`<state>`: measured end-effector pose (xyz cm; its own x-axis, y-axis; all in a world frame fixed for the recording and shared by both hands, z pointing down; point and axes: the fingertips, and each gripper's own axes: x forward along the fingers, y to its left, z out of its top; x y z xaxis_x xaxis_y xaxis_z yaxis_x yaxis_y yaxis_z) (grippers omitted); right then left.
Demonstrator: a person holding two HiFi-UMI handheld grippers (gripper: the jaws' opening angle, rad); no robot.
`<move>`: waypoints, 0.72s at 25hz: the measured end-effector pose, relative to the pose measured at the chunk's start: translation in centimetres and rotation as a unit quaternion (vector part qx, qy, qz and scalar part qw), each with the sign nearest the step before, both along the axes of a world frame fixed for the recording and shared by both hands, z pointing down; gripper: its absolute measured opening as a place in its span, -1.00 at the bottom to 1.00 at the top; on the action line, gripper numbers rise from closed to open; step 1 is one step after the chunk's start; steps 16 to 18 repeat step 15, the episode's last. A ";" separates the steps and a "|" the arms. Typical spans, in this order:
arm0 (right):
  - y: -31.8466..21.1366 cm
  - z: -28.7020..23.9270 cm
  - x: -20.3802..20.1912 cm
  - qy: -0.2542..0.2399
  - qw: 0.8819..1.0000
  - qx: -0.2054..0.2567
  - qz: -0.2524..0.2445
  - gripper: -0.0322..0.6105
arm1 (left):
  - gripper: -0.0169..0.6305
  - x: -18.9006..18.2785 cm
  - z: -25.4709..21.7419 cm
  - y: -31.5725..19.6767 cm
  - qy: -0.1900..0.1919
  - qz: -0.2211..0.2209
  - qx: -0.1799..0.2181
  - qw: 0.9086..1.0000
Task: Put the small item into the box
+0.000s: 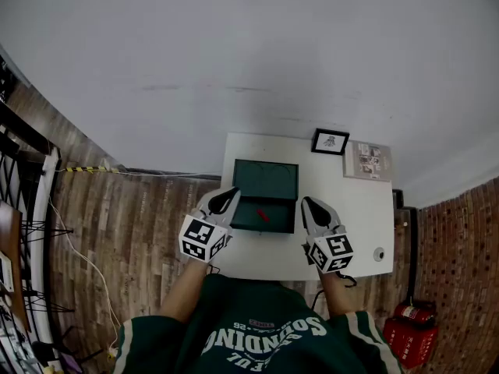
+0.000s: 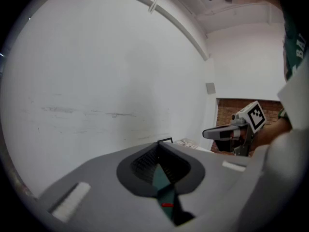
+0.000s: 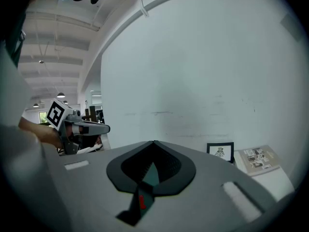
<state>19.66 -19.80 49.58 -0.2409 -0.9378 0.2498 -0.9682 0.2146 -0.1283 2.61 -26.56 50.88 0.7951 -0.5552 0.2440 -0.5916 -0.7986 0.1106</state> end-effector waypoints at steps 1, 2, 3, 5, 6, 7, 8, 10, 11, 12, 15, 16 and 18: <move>0.0 0.0 0.0 0.000 1.000 0.000 -0.001 -0.89 | -0.79 0.2 0.0 0.0 0.000 0.001 0.000 1.000; 0.0 0.0 0.0 0.001 1.000 0.000 -0.002 -0.89 | -0.79 0.4 0.1 0.0 0.000 0.003 0.000 1.000; -0.1 0.0 0.0 0.001 1.000 0.000 -0.003 -0.89 | -0.79 0.5 0.1 0.1 0.000 0.004 0.000 1.000; -0.2 0.1 -0.2 0.000 1.000 -0.001 -0.007 -0.89 | -0.79 0.6 0.2 0.1 -0.001 0.003 -0.001 1.000; -0.2 0.1 -0.2 0.001 1.000 -0.001 -0.009 -0.89 | -0.79 0.6 0.2 0.2 -0.002 0.003 -0.001 1.000; -0.2 0.2 -0.2 0.001 1.000 -0.002 -0.010 -0.89 | -0.79 0.6 0.3 0.2 -0.002 0.002 -0.002 1.000; -0.3 0.2 -0.2 0.001 1.000 -0.002 -0.011 -0.89 | -0.79 0.5 0.4 0.2 -0.002 0.002 -0.002 1.000; -0.3 0.2 -0.3 0.000 1.000 -0.002 -0.011 -0.89 | -0.79 0.5 0.5 0.2 -0.002 0.002 -0.003 1.000; -0.4 0.1 -0.3 0.000 1.000 -0.002 -0.012 -0.89 | -0.79 0.4 0.5 0.2 -0.002 0.001 -0.003 1.000; -0.5 0.1 -0.3 -0.001 1.000 -0.001 -0.013 -0.89 | -0.79 0.4 0.5 0.1 -0.002 0.001 -0.003 1.000; -0.7 0.1 -0.4 -0.003 1.000 -0.001 -0.015 -0.89 | -0.79 0.4 0.5 -0.1 -0.002 -0.001 -0.003 1.000; -0.7 0.1 -0.4 -0.003 1.000 -0.001 -0.015 -0.89 | -0.79 0.4 0.5 -0.1 -0.002 -0.001 -0.003 1.000; -0.7 0.1 -0.4 -0.003 1.000 -0.001 -0.015 -0.89 | -0.79 0.4 0.5 -0.1 -0.002 -0.001 -0.003 1.000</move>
